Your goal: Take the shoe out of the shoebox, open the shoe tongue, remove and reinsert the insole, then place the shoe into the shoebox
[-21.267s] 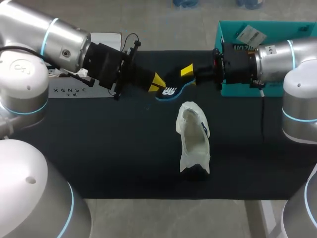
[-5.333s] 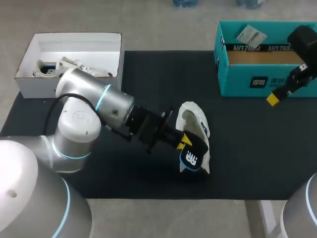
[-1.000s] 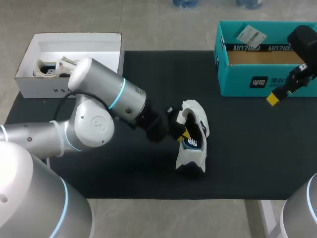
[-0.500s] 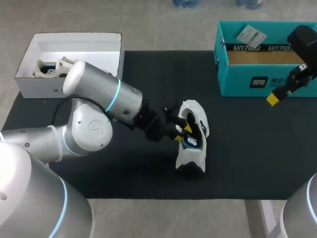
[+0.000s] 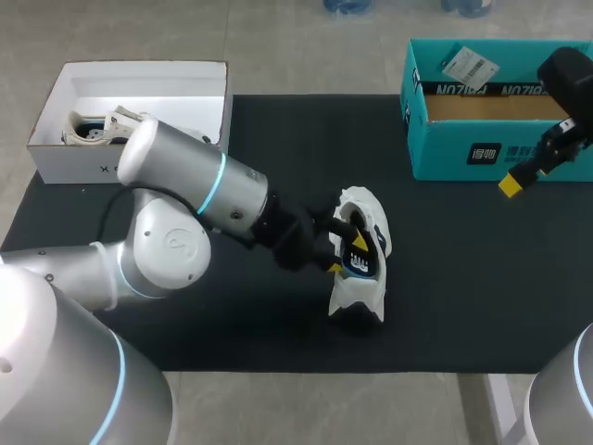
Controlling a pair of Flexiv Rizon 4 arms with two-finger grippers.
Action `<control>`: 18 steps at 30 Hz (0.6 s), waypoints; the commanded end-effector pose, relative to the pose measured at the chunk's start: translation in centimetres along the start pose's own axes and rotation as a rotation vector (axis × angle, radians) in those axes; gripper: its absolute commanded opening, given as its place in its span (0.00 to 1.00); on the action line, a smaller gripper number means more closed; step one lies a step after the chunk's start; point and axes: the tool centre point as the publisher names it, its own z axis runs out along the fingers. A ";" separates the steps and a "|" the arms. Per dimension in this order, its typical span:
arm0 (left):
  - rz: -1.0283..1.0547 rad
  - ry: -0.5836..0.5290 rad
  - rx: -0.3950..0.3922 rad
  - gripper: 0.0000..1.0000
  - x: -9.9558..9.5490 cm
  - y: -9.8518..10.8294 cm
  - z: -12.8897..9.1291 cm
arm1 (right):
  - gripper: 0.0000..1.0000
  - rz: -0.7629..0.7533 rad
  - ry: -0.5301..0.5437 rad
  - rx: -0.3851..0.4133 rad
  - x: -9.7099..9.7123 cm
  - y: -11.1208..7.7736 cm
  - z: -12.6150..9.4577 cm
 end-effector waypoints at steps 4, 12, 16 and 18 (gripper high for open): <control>0.017 0.011 0.019 0.00 -0.1 0.0 0.1 | 1.00 0.001 0.001 0.005 -0.1 0.2 0.1; 0.060 0.041 0.010 0.00 0.2 0.9 -0.1 | 1.00 0.001 0.001 0.005 -0.1 0.2 0.1; 0.086 0.067 -0.004 0.00 0.5 2.1 0.4 | 1.00 0.001 0.001 0.005 -0.1 0.2 0.1; 0.092 0.077 -0.010 0.00 0.7 2.4 0.9 | 1.00 0.001 0.001 0.005 -0.1 0.2 0.1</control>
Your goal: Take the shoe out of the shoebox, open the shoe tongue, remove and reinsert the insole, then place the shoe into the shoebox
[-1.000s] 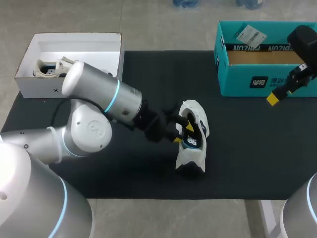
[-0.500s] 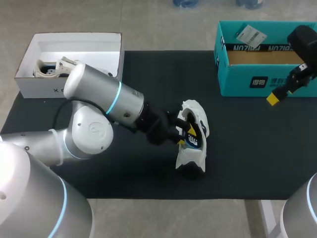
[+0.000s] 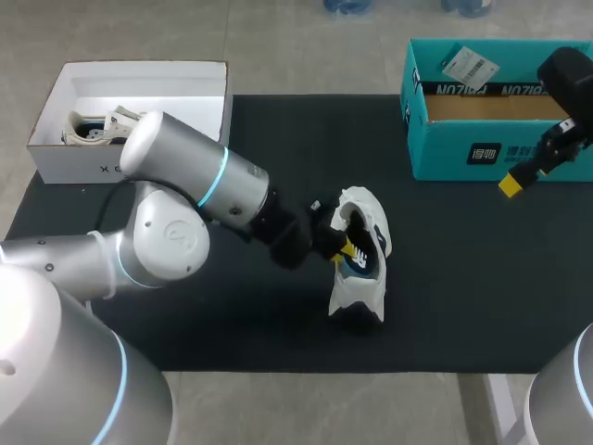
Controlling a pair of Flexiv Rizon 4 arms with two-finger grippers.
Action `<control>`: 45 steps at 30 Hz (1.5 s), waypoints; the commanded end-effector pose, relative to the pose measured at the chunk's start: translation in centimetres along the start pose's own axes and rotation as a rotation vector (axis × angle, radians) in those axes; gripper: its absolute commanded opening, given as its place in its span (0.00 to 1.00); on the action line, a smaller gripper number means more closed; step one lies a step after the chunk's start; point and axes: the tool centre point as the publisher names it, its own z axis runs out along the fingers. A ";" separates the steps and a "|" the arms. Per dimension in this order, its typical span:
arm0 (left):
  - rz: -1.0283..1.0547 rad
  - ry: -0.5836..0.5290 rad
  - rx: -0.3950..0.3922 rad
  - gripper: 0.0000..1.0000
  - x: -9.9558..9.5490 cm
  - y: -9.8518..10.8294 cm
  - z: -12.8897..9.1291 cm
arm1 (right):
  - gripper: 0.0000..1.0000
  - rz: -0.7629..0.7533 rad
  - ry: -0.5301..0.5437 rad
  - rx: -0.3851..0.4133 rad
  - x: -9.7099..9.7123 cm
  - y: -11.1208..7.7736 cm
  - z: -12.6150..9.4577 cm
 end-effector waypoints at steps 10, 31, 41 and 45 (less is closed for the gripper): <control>0.003 0.053 0.033 0.00 1.6 -0.5 2.2 | 1.00 0.001 0.001 0.005 -0.1 0.2 0.1; 0.083 0.099 0.048 1.00 -3.6 0.3 -2.9 | 1.00 0.001 0.001 0.005 -0.1 0.2 0.1; 0.225 0.385 -0.041 1.00 -3.4 -0.9 -4.5 | 1.00 0.001 0.001 0.005 -0.1 0.2 0.1; 0.233 0.398 -0.101 1.00 -3.0 -1.3 -4.8 | 1.00 0.001 0.001 0.005 -0.1 0.2 0.1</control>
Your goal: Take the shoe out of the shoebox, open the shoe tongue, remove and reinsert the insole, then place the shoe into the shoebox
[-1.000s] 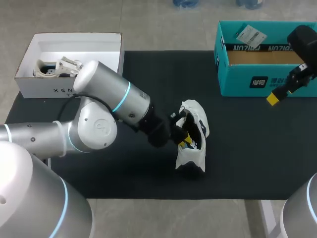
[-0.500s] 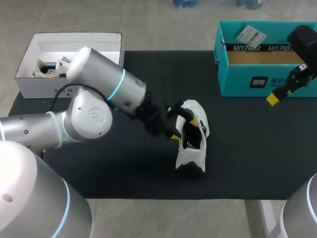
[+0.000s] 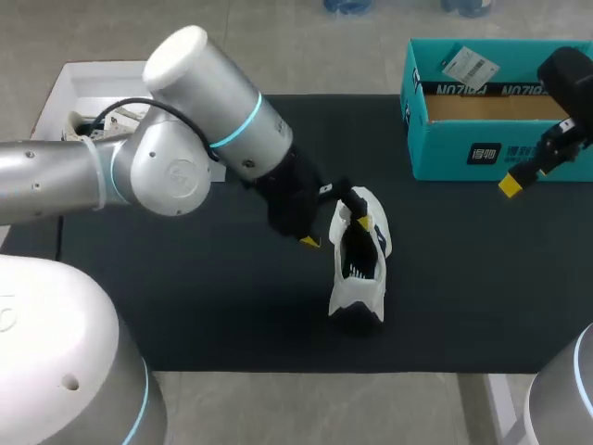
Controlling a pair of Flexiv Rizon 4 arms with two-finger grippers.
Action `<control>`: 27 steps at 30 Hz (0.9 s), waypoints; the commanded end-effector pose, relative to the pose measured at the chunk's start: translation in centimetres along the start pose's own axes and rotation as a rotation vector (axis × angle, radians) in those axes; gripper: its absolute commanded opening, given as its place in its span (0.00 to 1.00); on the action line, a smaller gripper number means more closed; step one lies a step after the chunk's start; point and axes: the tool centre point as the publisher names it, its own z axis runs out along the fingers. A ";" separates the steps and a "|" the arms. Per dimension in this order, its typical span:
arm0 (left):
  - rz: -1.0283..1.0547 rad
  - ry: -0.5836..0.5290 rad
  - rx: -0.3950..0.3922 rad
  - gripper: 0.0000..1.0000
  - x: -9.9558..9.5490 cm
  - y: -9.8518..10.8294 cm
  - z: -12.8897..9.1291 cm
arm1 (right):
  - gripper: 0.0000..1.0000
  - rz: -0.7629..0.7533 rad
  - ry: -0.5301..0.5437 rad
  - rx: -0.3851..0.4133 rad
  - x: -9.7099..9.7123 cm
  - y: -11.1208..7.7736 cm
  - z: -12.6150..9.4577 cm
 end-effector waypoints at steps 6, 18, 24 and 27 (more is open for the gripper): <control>-0.006 0.105 -0.064 1.00 -0.3 -1.5 -0.6 | 1.00 0.001 0.001 0.004 -0.1 0.2 0.1; -0.006 0.105 -0.064 1.00 -0.3 -1.5 -0.6 | 1.00 0.006 -0.051 -0.053 -2.2 -2.1 -3.2; 0.018 0.136 -0.049 1.00 -1.0 -1.2 0.2 | 1.00 0.019 -0.037 -0.034 -2.1 -2.2 -3.3; 0.016 0.164 -0.069 0.00 -1.4 -0.9 0.8 | 1.00 0.019 -0.037 -0.034 -2.1 -2.2 -3.3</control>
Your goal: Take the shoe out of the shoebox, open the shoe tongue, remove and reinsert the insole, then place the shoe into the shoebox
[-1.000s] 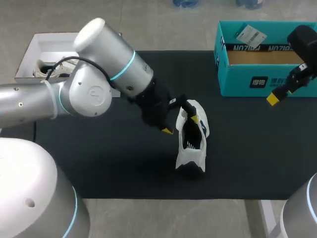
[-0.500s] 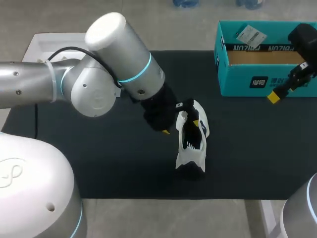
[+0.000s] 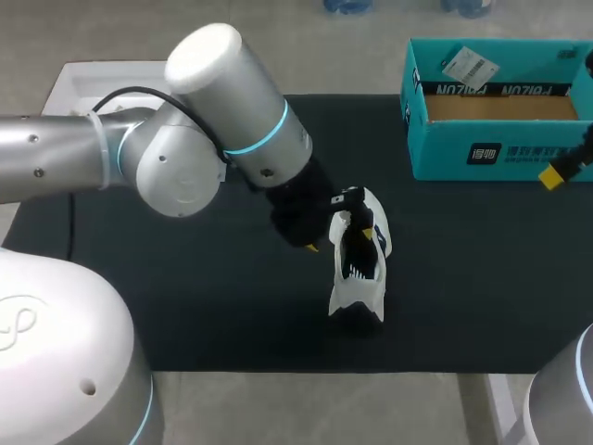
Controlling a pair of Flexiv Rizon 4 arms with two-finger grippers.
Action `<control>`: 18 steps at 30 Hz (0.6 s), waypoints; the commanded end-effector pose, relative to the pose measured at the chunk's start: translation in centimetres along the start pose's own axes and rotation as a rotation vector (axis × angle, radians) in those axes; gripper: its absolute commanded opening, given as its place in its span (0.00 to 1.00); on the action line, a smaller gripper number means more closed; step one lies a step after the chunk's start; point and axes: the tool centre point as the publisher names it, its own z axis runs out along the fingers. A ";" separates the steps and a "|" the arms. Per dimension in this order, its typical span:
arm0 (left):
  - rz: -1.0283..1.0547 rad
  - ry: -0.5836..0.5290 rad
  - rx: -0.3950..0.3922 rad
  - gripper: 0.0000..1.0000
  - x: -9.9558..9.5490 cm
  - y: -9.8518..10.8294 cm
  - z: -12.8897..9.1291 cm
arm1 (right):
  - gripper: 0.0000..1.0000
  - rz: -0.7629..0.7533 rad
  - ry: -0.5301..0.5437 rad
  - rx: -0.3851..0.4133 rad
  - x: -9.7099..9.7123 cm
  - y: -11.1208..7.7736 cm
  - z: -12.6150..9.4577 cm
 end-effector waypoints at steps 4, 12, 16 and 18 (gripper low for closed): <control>0.004 0.071 -0.016 0.00 -1.5 0.8 1.3 | 1.00 0.000 0.001 0.000 0.0 0.0 0.1; 0.037 0.108 -0.023 0.00 -1.4 0.5 3.4 | 1.00 0.000 0.001 0.000 0.0 0.0 0.1; 0.057 0.144 -0.030 0.00 -0.8 0.4 4.7 | 1.00 0.000 0.001 0.000 0.0 0.0 0.1; 0.054 0.160 -0.024 0.00 -0.3 0.4 5.4 | 1.00 0.000 0.001 0.000 0.0 0.0 0.1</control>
